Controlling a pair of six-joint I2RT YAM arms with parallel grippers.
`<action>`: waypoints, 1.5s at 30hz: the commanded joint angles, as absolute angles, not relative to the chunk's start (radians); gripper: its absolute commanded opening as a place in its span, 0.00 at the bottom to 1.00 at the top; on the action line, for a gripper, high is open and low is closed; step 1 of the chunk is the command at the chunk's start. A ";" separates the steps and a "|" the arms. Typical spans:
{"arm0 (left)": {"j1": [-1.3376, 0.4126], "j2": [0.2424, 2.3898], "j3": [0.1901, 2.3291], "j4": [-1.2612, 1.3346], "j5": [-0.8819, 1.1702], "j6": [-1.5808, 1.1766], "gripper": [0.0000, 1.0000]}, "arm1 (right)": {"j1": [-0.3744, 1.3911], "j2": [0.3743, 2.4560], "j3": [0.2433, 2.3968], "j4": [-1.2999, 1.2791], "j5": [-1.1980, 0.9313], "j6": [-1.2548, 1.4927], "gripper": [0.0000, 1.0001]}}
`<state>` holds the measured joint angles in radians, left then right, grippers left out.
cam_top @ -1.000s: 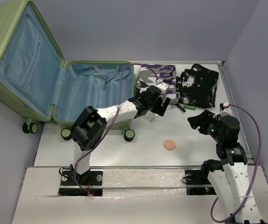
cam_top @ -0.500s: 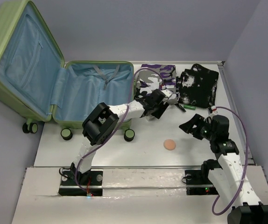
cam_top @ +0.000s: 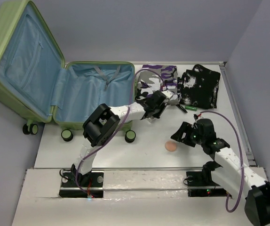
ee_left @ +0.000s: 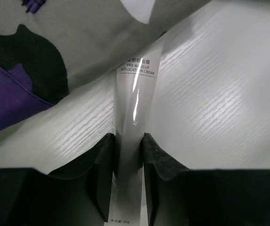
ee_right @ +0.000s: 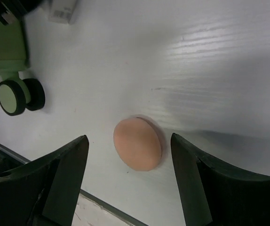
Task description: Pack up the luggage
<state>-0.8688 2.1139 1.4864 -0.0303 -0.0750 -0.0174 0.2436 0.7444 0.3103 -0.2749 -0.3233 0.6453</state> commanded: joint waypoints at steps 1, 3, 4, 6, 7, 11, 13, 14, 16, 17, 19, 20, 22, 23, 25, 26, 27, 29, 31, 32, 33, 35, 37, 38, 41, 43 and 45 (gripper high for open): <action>-0.868 2.037 1.445 0.021 -0.100 -0.057 0.28 | 0.351 0.854 0.307 -0.160 -0.178 0.683 0.76; -0.868 1.987 1.430 0.040 -0.098 -0.067 0.26 | 0.390 0.890 0.305 -0.141 -0.129 0.681 0.76; -0.868 1.959 1.408 0.058 -0.098 -0.074 0.22 | 0.390 0.903 0.304 -0.137 -0.118 0.680 0.76; -0.864 1.878 1.385 0.067 -0.101 -0.094 0.20 | 0.414 0.933 0.308 -0.135 -0.088 0.667 0.75; -0.862 1.824 1.376 0.078 -0.103 -0.100 0.19 | 0.414 0.939 0.314 -0.137 -0.080 0.666 0.75; -0.838 1.679 1.321 0.090 -0.123 -0.155 0.19 | 0.459 0.979 0.340 -0.156 -0.055 0.661 0.71; -0.807 1.581 1.263 0.098 -0.133 -0.207 0.19 | 0.485 1.011 0.360 -0.175 -0.057 0.660 0.69; -0.792 1.542 1.237 0.101 -0.152 -0.227 0.19 | 0.494 1.018 0.367 -0.181 -0.057 0.660 0.67; -0.727 1.437 1.152 0.103 -0.161 -0.297 0.20 | 0.523 1.026 0.373 -0.199 -0.060 0.667 0.63; -0.698 1.398 1.120 0.104 -0.160 -0.322 0.21 | 0.532 1.025 0.371 -0.201 -0.060 0.673 0.62; -0.604 1.303 1.027 0.098 -0.146 -0.385 0.21 | 0.547 1.022 0.364 -0.209 -0.057 0.687 0.62; -0.569 1.275 0.996 0.092 -0.141 -0.400 0.21 | 0.560 1.022 0.365 -0.216 -0.057 0.692 0.61; -0.508 1.215 0.925 0.068 -0.141 -0.437 0.24 | 0.572 1.022 0.368 -0.227 -0.055 0.703 0.61; -0.453 1.200 0.907 0.061 -0.135 -0.445 0.25 | 0.581 1.019 0.370 -0.232 -0.057 0.704 0.60; -0.413 1.166 0.861 0.043 -0.133 -0.452 0.26 | 0.592 1.011 0.371 -0.241 -0.057 0.709 0.51; -0.387 1.157 0.850 0.037 -0.146 -0.459 0.27 | 0.601 1.008 0.371 -0.250 -0.060 0.712 0.49; -0.376 1.151 0.832 0.032 -0.150 -0.459 0.33 | 0.601 1.006 0.373 -0.255 -0.064 0.713 0.49; -0.362 1.134 0.824 0.028 -0.158 -0.460 0.45 | 0.610 0.997 0.379 -0.265 -0.071 0.715 0.51; -0.357 1.129 0.825 0.021 -0.164 -0.463 0.72 | 0.620 0.986 0.379 -0.278 -0.077 0.719 0.56; -0.357 1.123 0.828 0.020 -0.163 -0.463 0.79 | 0.620 0.985 0.379 -0.279 -0.077 0.722 0.56; -0.357 1.118 0.837 0.020 -0.161 -0.462 0.91 | 0.629 0.980 0.377 -0.284 -0.074 0.727 0.56; -0.357 1.095 0.851 0.020 -0.144 -0.456 0.99 | 0.629 0.986 0.379 -0.285 -0.075 0.727 0.50; -0.357 1.063 0.880 0.018 -0.117 -0.436 0.99 | 0.638 1.011 0.388 -0.290 -0.077 0.724 0.35; -0.357 1.049 0.893 0.018 -0.083 -0.428 0.99 | 0.647 1.018 0.391 -0.290 -0.072 0.721 0.29; -0.356 1.000 0.933 0.018 -0.008 -0.385 0.99 | 0.647 1.049 0.417 -0.290 -0.064 0.694 0.07; -0.357 0.968 0.954 0.017 0.076 -0.344 0.99 | 0.647 1.025 0.458 -0.288 -0.063 0.680 0.07; -0.357 0.944 0.960 0.017 0.113 -0.316 0.99 | 0.647 0.991 0.503 -0.291 -0.058 0.661 0.07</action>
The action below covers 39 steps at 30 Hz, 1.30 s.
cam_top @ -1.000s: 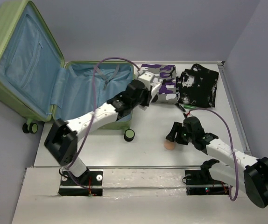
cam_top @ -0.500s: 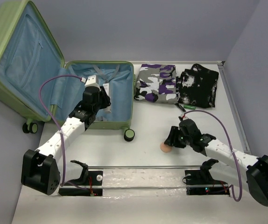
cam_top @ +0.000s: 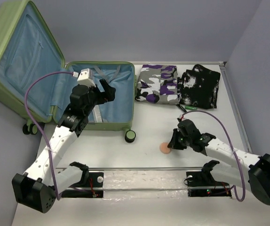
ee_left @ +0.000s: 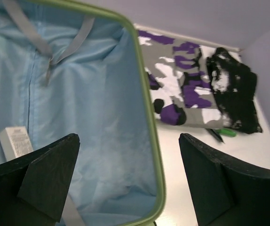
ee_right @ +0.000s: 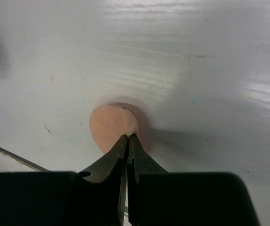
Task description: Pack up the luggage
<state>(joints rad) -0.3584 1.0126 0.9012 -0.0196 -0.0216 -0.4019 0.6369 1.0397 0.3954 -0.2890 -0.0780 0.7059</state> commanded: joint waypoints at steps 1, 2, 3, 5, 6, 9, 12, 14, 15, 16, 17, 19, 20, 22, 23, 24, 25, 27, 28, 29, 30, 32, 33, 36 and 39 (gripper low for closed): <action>-0.357 0.918 0.957 0.012 0.126 -0.299 0.99 | 0.647 0.974 0.564 -0.293 -0.058 0.637 0.07; -0.357 0.904 0.954 0.011 0.130 -0.270 0.99 | 0.647 0.957 0.601 -0.298 -0.057 0.626 0.07; -0.356 0.890 0.936 0.011 0.126 -0.255 0.99 | 0.647 0.957 0.639 -0.295 -0.070 0.611 0.07; -0.357 0.833 0.905 0.029 0.082 -0.235 0.99 | 0.647 0.985 0.727 -0.295 -0.093 0.595 0.07; -0.356 0.813 0.887 0.046 0.069 -0.236 0.99 | 0.656 1.038 0.821 -0.291 -0.124 0.582 0.07; -0.353 0.735 0.824 0.115 0.063 -0.233 0.99 | 0.666 1.164 0.984 -0.220 -0.176 0.569 0.07; -0.342 0.704 0.818 0.106 0.032 -0.222 0.99 | 0.678 1.331 1.160 -0.148 -0.233 0.572 0.07; -0.341 0.696 0.815 0.089 0.017 -0.221 0.99 | 0.716 1.425 1.256 -0.114 -0.253 0.581 0.07; -0.341 0.695 0.815 0.086 0.017 -0.221 0.99 | 0.733 1.471 1.305 -0.092 -0.256 0.583 0.08; -0.341 0.692 0.815 0.083 0.015 -0.221 0.99 | 0.765 1.567 1.404 -0.091 -0.262 0.578 0.25; -0.341 0.690 0.815 0.083 0.015 -0.219 0.99 | 0.765 1.612 1.452 -0.091 -0.271 0.574 0.39; -0.341 0.684 0.818 0.081 0.012 -0.213 0.99 | 0.765 1.698 1.541 -0.095 -0.304 0.566 0.62; -0.341 0.683 0.816 0.081 0.011 -0.212 0.99 | 0.765 1.703 1.549 -0.101 -0.286 0.552 0.66; -0.341 0.678 0.816 0.080 0.011 -0.212 0.99 | 0.765 1.689 1.539 -0.124 -0.175 0.488 0.71; -0.341 0.673 0.816 0.080 0.014 -0.212 0.99 | 0.746 1.652 1.498 -0.133 -0.152 0.477 0.70; -0.341 0.675 0.816 0.081 0.018 -0.213 0.99 | 0.695 1.628 1.464 -0.135 -0.137 0.468 0.65; -0.341 0.676 0.816 0.081 0.026 -0.215 0.99 | 0.666 1.599 1.425 -0.133 -0.120 0.466 0.60; -0.341 0.680 0.818 0.083 0.047 -0.219 0.99 | 0.597 1.502 1.286 -0.138 -0.065 0.456 0.49; -0.341 0.681 0.819 0.083 0.061 -0.221 0.99 | 0.519 1.446 1.190 -0.138 -0.002 0.442 0.40; -0.341 0.681 0.819 0.083 0.064 -0.221 0.99 | 0.477 1.445 1.189 -0.141 0.039 0.434 0.38; -0.341 0.681 0.821 0.083 0.067 -0.222 0.99 | 0.436 1.404 1.110 -0.153 0.076 0.419 0.37; -0.341 0.678 0.819 0.086 0.075 -0.224 0.99 | 0.324 1.381 1.051 -0.158 0.103 0.400 0.35; -0.341 0.680 0.819 0.086 0.078 -0.225 0.99 | 0.284 1.385 1.020 -0.175 0.091 0.381 0.35; -0.341 0.684 0.819 0.086 0.084 -0.224 0.99 | 0.169 1.429 1.009 -0.208 0.019 0.356 0.36; -0.341 0.687 0.819 0.084 0.083 -0.224 0.99 | 0.104 1.505 1.026 -0.232 -0.034 0.333 0.41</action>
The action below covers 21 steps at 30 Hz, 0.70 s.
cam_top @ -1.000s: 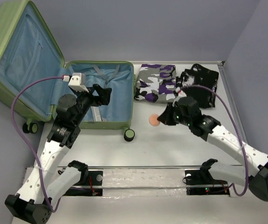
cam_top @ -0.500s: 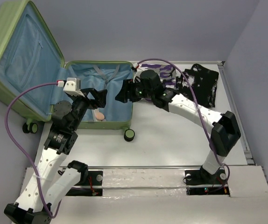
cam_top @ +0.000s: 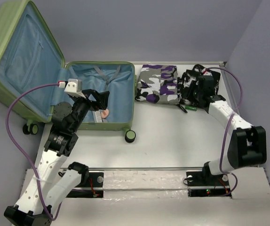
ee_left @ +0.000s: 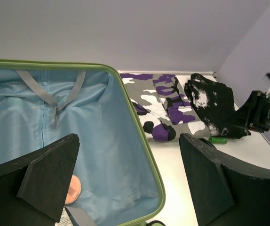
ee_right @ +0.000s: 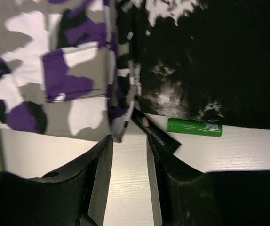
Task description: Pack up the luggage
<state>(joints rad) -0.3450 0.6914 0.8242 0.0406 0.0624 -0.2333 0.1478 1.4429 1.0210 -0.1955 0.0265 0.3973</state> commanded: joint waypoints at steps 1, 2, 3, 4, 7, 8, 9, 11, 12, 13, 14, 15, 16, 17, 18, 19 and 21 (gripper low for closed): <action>-0.341 0.687 0.819 0.084 0.084 -0.224 0.99 | 0.094 1.534 1.038 -0.235 -0.053 0.316 0.42; -0.341 0.686 0.819 0.084 0.084 -0.224 0.99 | 0.074 1.548 1.045 -0.236 -0.067 0.305 0.44; -0.341 0.686 0.819 0.084 0.084 -0.222 0.99 | 0.074 1.563 1.055 -0.247 -0.083 0.282 0.45; -0.341 0.686 0.819 0.084 0.084 -0.222 0.99 | 0.061 1.578 1.069 -0.258 -0.089 0.269 0.46; -0.341 0.684 0.821 0.083 0.086 -0.222 0.99 | 0.052 1.652 1.133 -0.316 -0.112 0.223 0.46; -0.341 0.686 0.821 0.083 0.087 -0.222 0.99 | 0.052 1.670 1.146 -0.327 -0.124 0.213 0.46; -0.341 0.686 0.821 0.083 0.089 -0.222 0.99 | 0.052 1.698 1.161 -0.333 -0.142 0.209 0.46; -0.341 0.686 0.821 0.083 0.091 -0.221 0.99 | 0.052 1.721 1.172 -0.333 -0.150 0.206 0.46; -0.341 0.687 0.821 0.081 0.091 -0.221 0.99 | 0.052 1.732 1.177 -0.333 -0.161 0.207 0.46; -0.341 0.687 0.822 0.083 0.091 -0.221 0.99 | 0.052 1.753 1.184 -0.330 -0.193 0.213 0.47; -0.341 0.687 0.821 0.083 0.091 -0.222 0.99 | 0.052 1.762 1.189 -0.325 -0.213 0.218 0.47; -0.339 0.687 0.822 0.081 0.091 -0.222 0.99 | 0.052 1.775 1.190 -0.322 -0.228 0.216 0.47; -0.341 0.689 0.821 0.081 0.089 -0.221 0.99 | 0.052 1.793 1.198 -0.322 -0.230 0.216 0.47; -0.341 0.689 0.821 0.081 0.089 -0.221 0.99 | 0.052 1.801 1.198 -0.321 -0.223 0.215 0.47; -0.341 0.687 0.821 0.081 0.089 -0.221 0.99 | 0.052 1.807 1.198 -0.322 -0.213 0.213 0.47; -0.341 0.690 0.821 0.081 0.089 -0.222 0.99 | 0.052 1.818 1.198 -0.322 -0.212 0.207 0.47; -0.341 0.692 0.821 0.083 0.091 -0.222 0.99 | 0.052 1.822 1.192 -0.321 -0.222 0.207 0.47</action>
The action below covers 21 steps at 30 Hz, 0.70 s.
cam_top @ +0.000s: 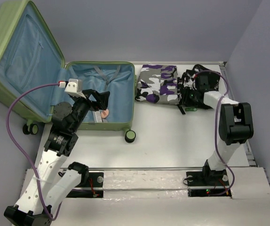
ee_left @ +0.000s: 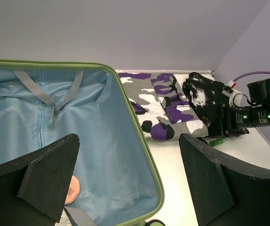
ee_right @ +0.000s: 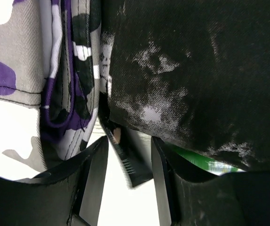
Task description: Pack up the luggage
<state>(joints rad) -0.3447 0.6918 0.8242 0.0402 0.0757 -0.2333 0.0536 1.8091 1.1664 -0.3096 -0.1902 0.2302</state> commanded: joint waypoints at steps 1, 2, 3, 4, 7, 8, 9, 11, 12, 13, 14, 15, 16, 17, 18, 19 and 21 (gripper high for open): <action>-0.341 0.693 0.821 0.083 0.092 -0.222 0.99 | 0.052 1.824 1.189 -0.319 -0.225 0.212 0.47; -0.341 0.695 0.821 0.083 0.094 -0.224 0.99 | 0.066 1.827 1.181 -0.321 -0.224 0.213 0.47; -0.341 0.696 0.821 0.083 0.092 -0.224 0.99 | 0.075 1.830 1.175 -0.322 -0.218 0.215 0.48; -0.341 0.696 0.821 0.083 0.094 -0.224 0.99 | 0.093 1.833 1.170 -0.321 -0.210 0.216 0.48; -0.341 0.698 0.822 0.083 0.095 -0.224 0.99 | 0.136 1.836 1.146 -0.321 -0.164 0.227 0.48; -0.341 0.696 0.821 0.083 0.095 -0.224 0.99 | 0.146 1.835 1.138 -0.321 -0.146 0.232 0.48; -0.341 0.696 0.821 0.083 0.095 -0.224 0.99 | 0.146 1.830 1.126 -0.321 -0.131 0.236 0.48; -0.341 0.695 0.821 0.083 0.095 -0.224 0.99 | 0.172 1.821 1.115 -0.321 -0.088 0.244 0.48; -0.341 0.695 0.821 0.083 0.095 -0.224 0.99 | 0.172 1.806 1.108 -0.319 -0.078 0.250 0.48; -0.341 0.696 0.821 0.083 0.097 -0.224 0.99 | 0.181 1.796 1.104 -0.319 -0.062 0.256 0.48; -0.341 0.695 0.821 0.083 0.097 -0.225 0.99 | 0.181 1.787 1.103 -0.318 -0.054 0.261 0.48; -0.341 0.695 0.821 0.083 0.097 -0.225 0.99 | 0.181 1.773 1.100 -0.318 -0.043 0.262 0.48; -0.341 0.695 0.821 0.083 0.097 -0.224 0.99 | 0.181 1.769 1.100 -0.318 -0.043 0.262 0.47; -0.341 0.690 0.821 0.081 0.095 -0.224 0.99 | 0.181 1.764 1.098 -0.319 -0.035 0.262 0.45; -0.341 0.690 0.821 0.081 0.095 -0.222 0.99 | 0.181 1.763 1.095 -0.318 -0.032 0.262 0.44; -0.341 0.689 0.821 0.081 0.092 -0.222 0.99 | 0.181 1.764 1.091 -0.319 -0.031 0.262 0.42; -0.341 0.684 0.821 0.081 0.091 -0.222 0.99 | 0.181 1.775 1.075 -0.318 -0.028 0.265 0.38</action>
<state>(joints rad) -0.3447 0.7029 0.8242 0.0402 0.0788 -0.2333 0.1719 1.8008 1.1004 -0.3122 -0.0681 0.2554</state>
